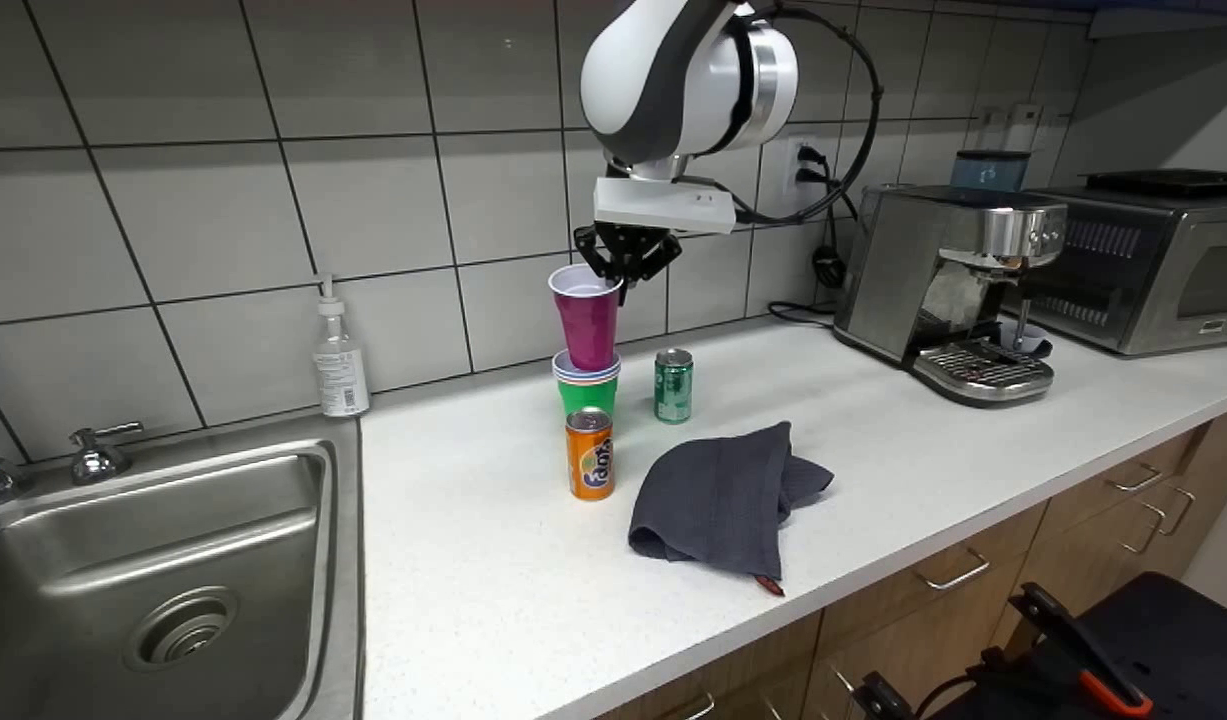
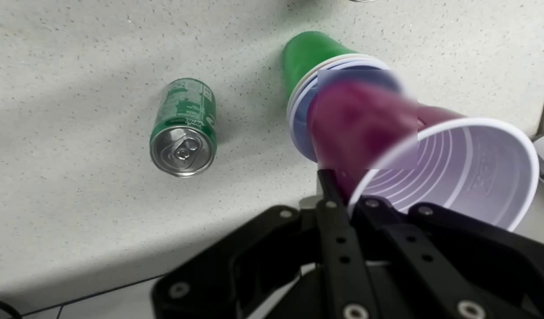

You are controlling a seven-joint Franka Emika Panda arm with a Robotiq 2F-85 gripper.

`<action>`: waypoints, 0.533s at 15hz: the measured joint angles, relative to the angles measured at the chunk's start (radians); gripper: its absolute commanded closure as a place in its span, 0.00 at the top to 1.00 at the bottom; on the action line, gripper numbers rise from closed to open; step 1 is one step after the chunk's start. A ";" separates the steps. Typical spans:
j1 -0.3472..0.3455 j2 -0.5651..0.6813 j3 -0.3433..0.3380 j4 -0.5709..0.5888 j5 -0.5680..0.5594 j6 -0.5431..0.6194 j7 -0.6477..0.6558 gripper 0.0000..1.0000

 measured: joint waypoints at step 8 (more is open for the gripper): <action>0.000 0.034 -0.001 0.027 0.002 0.000 0.000 0.01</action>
